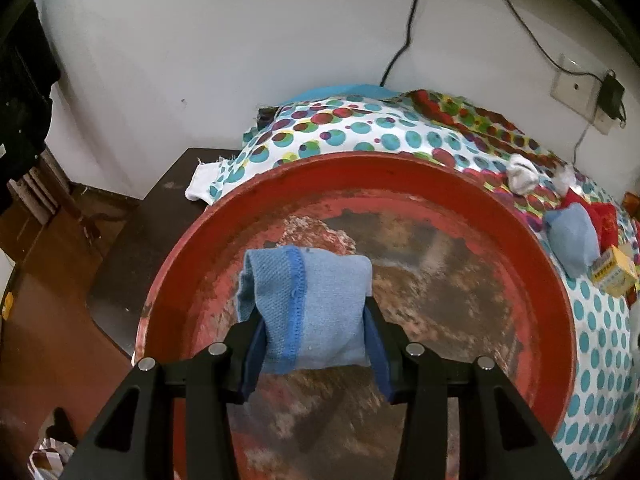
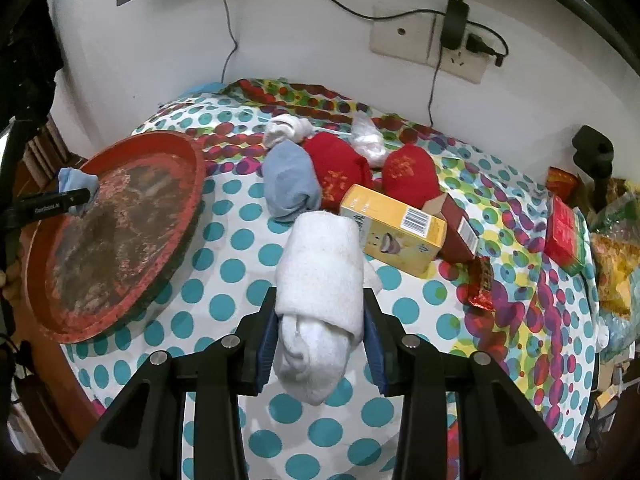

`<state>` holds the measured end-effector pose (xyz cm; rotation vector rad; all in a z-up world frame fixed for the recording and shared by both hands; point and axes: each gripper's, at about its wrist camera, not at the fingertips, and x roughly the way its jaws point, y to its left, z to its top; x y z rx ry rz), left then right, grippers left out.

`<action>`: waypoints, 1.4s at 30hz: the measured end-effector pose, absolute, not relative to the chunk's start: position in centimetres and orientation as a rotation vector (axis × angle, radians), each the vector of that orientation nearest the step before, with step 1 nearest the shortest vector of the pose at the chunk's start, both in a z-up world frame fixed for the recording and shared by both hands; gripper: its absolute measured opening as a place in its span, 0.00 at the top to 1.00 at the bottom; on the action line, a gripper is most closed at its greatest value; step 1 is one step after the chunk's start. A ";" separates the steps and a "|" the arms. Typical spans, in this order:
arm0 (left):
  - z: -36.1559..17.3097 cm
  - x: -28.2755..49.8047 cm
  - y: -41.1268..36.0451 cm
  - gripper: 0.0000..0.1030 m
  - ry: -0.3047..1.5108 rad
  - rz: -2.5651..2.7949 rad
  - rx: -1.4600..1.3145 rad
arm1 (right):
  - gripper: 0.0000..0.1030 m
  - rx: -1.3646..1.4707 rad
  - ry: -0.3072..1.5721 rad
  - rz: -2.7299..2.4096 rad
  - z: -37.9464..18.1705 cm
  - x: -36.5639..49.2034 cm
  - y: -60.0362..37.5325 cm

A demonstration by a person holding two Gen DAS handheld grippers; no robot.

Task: Organize objects
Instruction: 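Carry the light blue sock over the red tray and open the left tool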

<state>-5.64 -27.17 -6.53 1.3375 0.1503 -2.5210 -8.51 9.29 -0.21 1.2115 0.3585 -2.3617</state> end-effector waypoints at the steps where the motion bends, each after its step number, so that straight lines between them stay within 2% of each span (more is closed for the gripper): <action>1: -6.6 -5.8 -27.4 0.56 0.157 -2.524 1.339 | 0.64 1.218 0.354 -2.366 -0.3 -8.6 9.5; 13: -9.2 -8.8 -30.0 0.56 0.224 -2.459 1.396 | 0.64 1.268 0.318 -2.411 -1.0 -10.5 11.7; 23: -9.6 -9.5 -30.3 0.52 0.221 -2.450 1.406 | 0.64 1.301 0.287 -2.413 -1.7 -11.2 12.5; 31: -9.0 -9.0 -30.3 0.48 0.279 -2.464 1.403 | 0.64 1.302 0.283 -2.414 -1.8 -11.3 12.7; 35: -8.1 -8.7 -29.8 0.42 0.251 -2.478 1.383 | 0.64 1.304 0.272 -2.415 -2.0 -11.3 13.0; 42: -6.4 -8.0 -28.8 0.40 0.215 -2.497 1.358 | 0.64 1.293 0.263 -2.421 -1.9 -11.1 13.3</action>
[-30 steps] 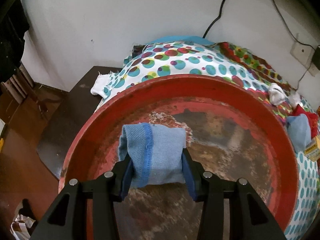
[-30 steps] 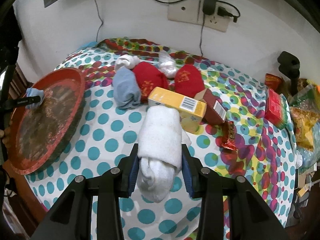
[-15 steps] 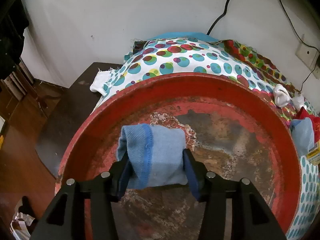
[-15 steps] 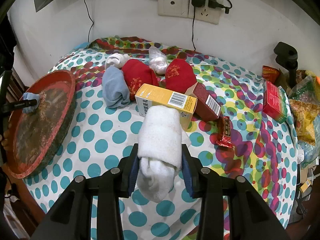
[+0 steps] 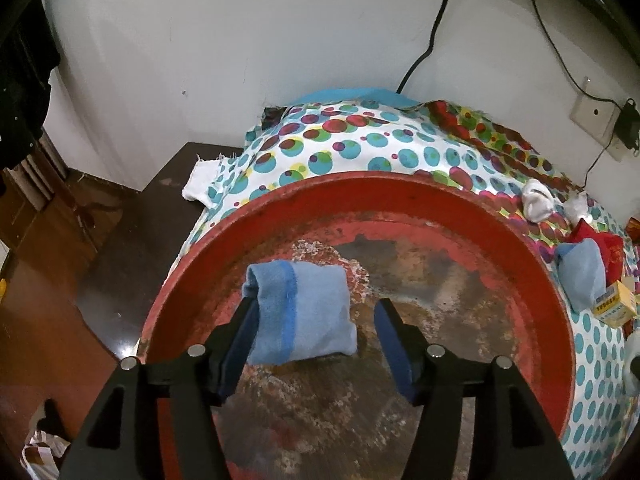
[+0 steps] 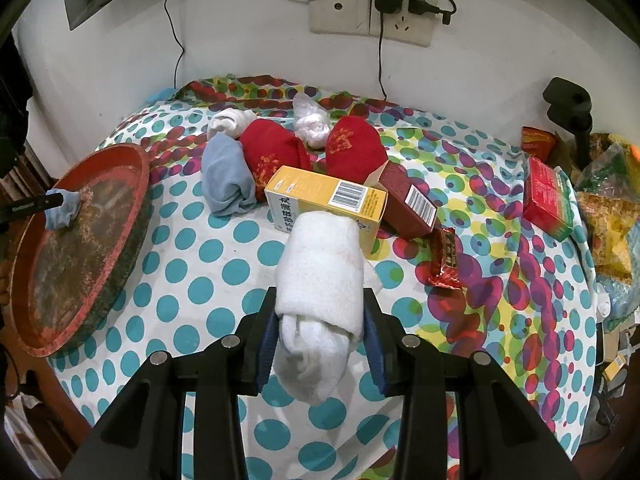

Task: Organize objects
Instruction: 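Carry the light blue sock over the red tray and open the left tool, then carry the white sock onto the red tray and open the right tool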

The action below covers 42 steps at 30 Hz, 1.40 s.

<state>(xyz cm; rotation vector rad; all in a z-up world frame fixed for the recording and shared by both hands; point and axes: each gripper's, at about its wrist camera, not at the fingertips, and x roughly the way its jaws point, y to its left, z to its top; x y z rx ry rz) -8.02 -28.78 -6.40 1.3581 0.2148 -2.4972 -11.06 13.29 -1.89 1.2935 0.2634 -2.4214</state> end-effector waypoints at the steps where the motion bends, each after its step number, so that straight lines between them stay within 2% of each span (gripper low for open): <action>1: -6.2 -7.9 -28.6 0.40 0.210 -2.500 1.359 | 0.64 1.292 0.260 -2.422 -1.9 -11.0 13.3; 22: -4.3 -4.6 -26.1 0.40 0.189 -2.555 1.385 | 0.64 1.250 0.217 -2.430 -0.5 -9.8 14.4; 31: -4.3 -4.5 -28.5 0.40 0.326 -2.547 1.388 | 0.64 1.244 0.197 -2.440 -0.3 -9.5 14.8; 42: -4.7 -1.3 -27.1 0.40 0.151 -2.524 1.373 | 0.64 1.184 0.232 -2.398 0.6 -9.5 12.9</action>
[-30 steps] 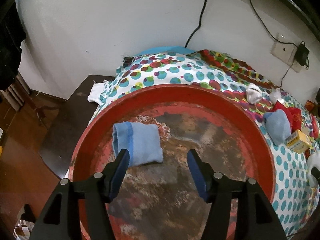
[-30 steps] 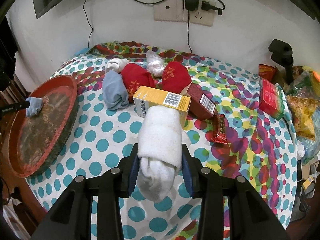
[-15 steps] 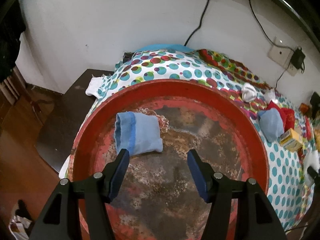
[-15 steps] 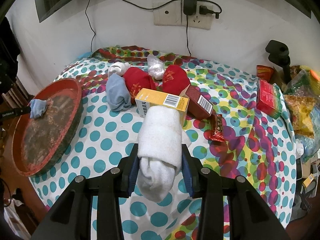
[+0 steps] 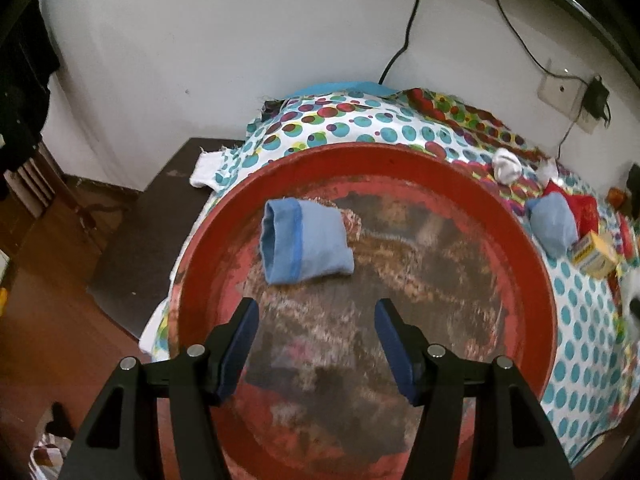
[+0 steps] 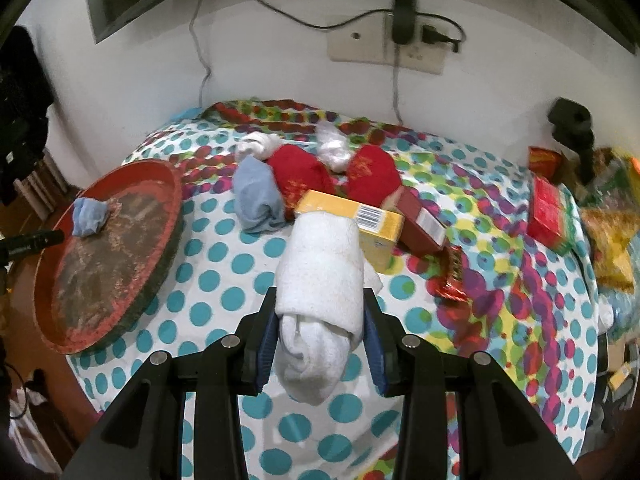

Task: Organize objects
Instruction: 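Carry the white sock onto the red tray and open the right tool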

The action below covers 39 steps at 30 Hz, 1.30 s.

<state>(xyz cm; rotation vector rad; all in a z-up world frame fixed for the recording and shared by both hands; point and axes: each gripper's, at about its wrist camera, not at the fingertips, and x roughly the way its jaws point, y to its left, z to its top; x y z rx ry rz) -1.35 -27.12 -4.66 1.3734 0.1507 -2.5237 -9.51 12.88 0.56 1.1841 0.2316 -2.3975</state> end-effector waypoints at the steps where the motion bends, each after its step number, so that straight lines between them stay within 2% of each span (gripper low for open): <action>1: -4.7 -1.0 -26.8 0.40 0.131 -2.518 1.366 | 0.64 1.173 0.242 -2.390 0.8 -9.5 12.3; 4: -5.0 0.4 -25.6 0.40 0.106 -2.515 1.339 | 0.64 1.148 0.241 -2.342 1.3 -9.6 10.6; 9: -5.6 2.3 -24.3 0.40 0.179 -2.516 1.343 | 0.64 1.093 0.263 -2.247 2.5 -9.5 6.2; 17: -5.6 4.8 -24.2 0.40 0.221 -2.496 1.307 | 0.64 0.992 0.390 -2.071 3.1 -8.8 -4.5; 28: -6.0 7.3 -27.1 0.40 0.261 -2.435 1.306 | 0.64 0.954 0.532 -1.901 0.2 -9.8 -19.0; 39: -6.7 7.2 -28.5 0.40 0.318 -2.412 1.330 | 0.64 0.989 0.601 -1.877 -2.6 -12.1 -24.3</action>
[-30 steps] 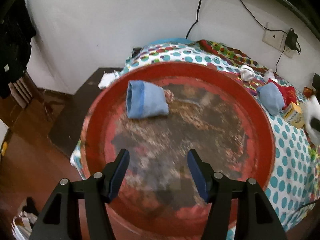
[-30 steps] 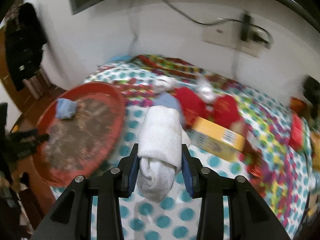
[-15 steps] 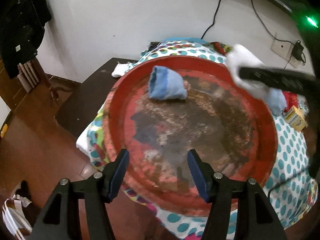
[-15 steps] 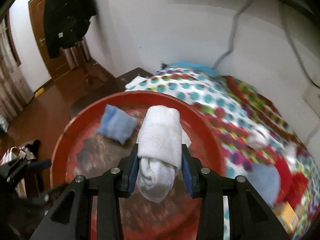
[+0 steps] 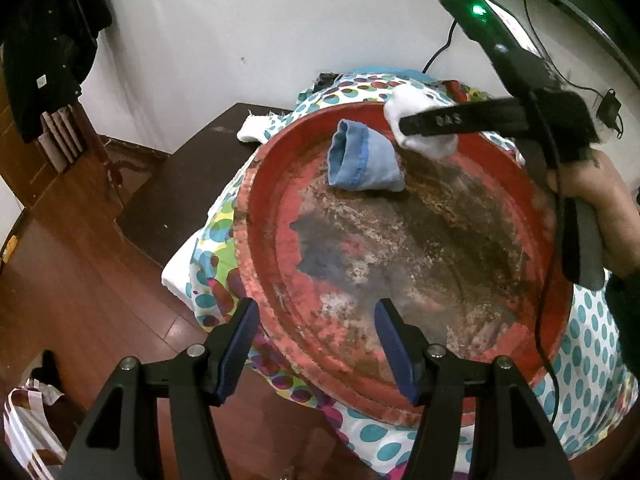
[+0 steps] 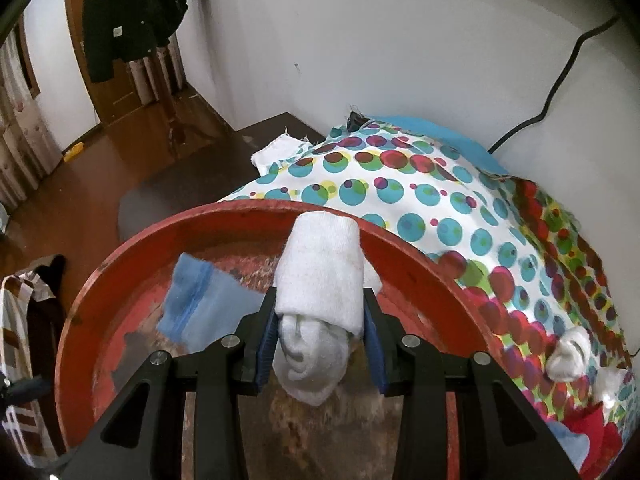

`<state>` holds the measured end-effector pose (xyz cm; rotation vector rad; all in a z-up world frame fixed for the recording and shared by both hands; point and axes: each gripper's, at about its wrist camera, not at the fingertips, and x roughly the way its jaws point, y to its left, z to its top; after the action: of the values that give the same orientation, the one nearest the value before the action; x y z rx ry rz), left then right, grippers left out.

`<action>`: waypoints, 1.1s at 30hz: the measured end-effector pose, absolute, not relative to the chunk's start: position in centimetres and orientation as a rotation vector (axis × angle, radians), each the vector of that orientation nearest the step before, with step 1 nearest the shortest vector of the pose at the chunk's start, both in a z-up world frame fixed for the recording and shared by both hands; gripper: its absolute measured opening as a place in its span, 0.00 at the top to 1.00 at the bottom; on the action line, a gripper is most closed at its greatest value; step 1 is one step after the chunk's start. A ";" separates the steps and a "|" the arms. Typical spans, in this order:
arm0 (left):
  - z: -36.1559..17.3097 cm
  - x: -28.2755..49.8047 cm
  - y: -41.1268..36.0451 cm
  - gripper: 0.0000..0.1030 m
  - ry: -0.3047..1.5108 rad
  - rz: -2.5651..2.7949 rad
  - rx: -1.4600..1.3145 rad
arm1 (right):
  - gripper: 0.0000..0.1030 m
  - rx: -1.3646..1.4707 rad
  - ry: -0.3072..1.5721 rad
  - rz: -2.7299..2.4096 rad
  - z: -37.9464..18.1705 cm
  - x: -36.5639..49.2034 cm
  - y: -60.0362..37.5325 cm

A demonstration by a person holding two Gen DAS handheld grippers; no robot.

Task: Organize objects
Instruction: 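Carry the white sock onto the red tray and open the right tool, then grasp the yellow box with the left tool while the right tool grasps the red snack bar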

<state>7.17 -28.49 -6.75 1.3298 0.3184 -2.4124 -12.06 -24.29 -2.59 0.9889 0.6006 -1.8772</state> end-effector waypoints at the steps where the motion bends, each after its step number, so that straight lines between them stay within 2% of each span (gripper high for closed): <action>1: -6.9 7.1 -28.5 0.40 0.322 -2.409 1.333 | 0.64 0.996 0.598 -1.877 -2.8 -12.3 -24.6; 6: -6.9 7.0 -28.6 0.40 0.322 -2.403 1.328 | 0.64 1.013 0.609 -1.882 -3.6 -12.8 -25.0; 8: -6.7 7.1 -28.5 0.40 0.328 -2.415 1.313 | 0.58 1.014 0.603 -1.888 -3.6 -12.8 -24.9; 10: -6.5 7.1 -28.3 0.40 0.315 -2.416 1.315 | 0.46 1.004 0.590 -1.900 -3.2 -12.8 -24.6; 13: -6.3 6.9 -27.9 0.40 0.305 -2.425 1.321 | 0.36 0.972 0.587 -1.917 -2.3 -12.5 -24.1; 26: -5.1 6.2 -24.3 0.40 0.280 -2.494 1.337 | 0.36 0.934 0.573 -2.018 1.3 -12.0 -16.6; 33: -4.4 5.3 -20.8 0.40 0.219 -2.556 1.367 | 0.36 0.956 0.478 -2.106 2.9 -12.0 -9.6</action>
<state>5.33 -20.83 -4.44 1.3669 0.2185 -2.5564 -12.00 -9.61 2.93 0.9555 0.4779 -2.1064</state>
